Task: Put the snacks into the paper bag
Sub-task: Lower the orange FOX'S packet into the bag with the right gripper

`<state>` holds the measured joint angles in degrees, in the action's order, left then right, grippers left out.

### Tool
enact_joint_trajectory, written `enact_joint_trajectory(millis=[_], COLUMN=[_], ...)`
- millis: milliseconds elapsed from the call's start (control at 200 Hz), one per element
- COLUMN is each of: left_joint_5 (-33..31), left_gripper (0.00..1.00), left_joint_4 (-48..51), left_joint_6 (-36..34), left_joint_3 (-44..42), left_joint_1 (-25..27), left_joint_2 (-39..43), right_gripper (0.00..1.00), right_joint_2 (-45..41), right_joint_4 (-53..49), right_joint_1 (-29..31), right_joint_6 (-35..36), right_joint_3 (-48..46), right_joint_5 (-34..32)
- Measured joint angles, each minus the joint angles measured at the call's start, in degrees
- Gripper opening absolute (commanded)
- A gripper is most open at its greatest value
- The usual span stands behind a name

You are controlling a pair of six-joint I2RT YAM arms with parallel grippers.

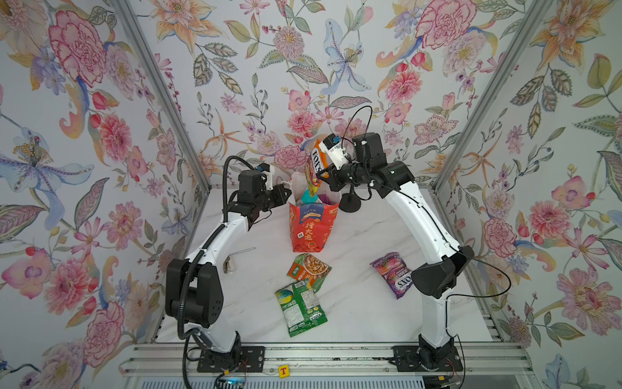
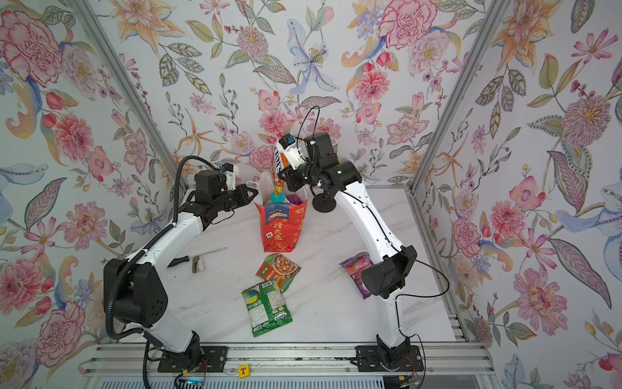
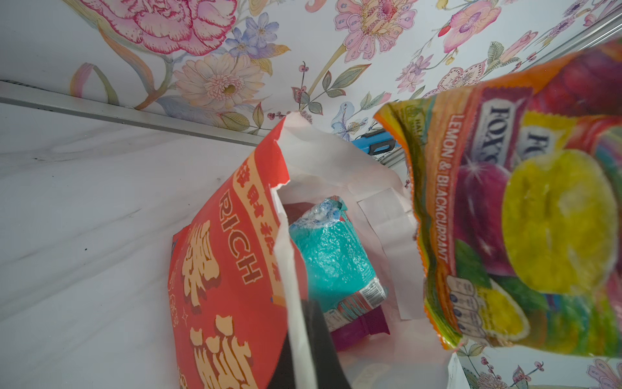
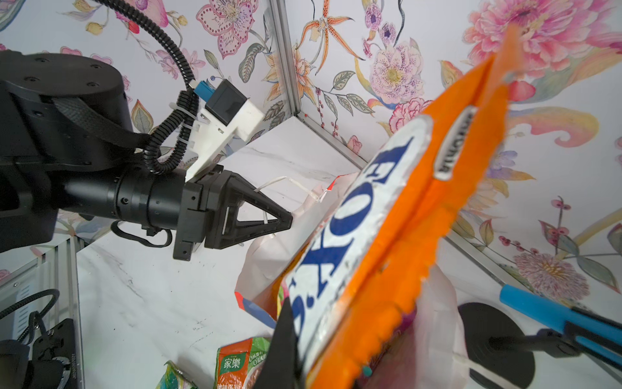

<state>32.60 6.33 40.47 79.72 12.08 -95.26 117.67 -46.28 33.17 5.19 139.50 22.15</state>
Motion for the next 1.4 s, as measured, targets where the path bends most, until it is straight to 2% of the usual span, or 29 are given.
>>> enact_joint_trajectory(millis=[706, 1091, 1321, 1356, 1401], left_joint_5=[0.0, 0.0, 0.0, 0.0, 0.0], left_gripper=[0.0, 0.0, 0.0, 0.0, 0.0], left_joint_4=[0.0, 0.0, 0.0, 0.0, 0.0], left_joint_6=[0.0, 0.0, 0.0, 0.0, 0.0], left_joint_3=[0.1, 0.2, 0.2, 0.2, 0.2], left_joint_1=[0.0, 0.0, 0.0, 0.0, 0.0], left_joint_2=[-0.2, -0.3, -0.3, -0.3, -0.3], right_gripper=[0.0, 0.0, 0.0, 0.06, 0.2], right_joint_2=[6.5, 9.6, 11.0, 11.1, 11.1], right_joint_4=[-1.1, -2.6, -2.8, -2.8, -2.8], right_joint_1=[1.2, 5.8, 6.4, 6.5, 6.6], right_joint_6=[0.0, 0.4, -0.3, -0.5, -1.0], right_joint_3=[3.0, 3.0, 2.9, 2.9, 2.9], right_joint_5=[-0.2, -7.1, -9.5, -10.0, -10.6])
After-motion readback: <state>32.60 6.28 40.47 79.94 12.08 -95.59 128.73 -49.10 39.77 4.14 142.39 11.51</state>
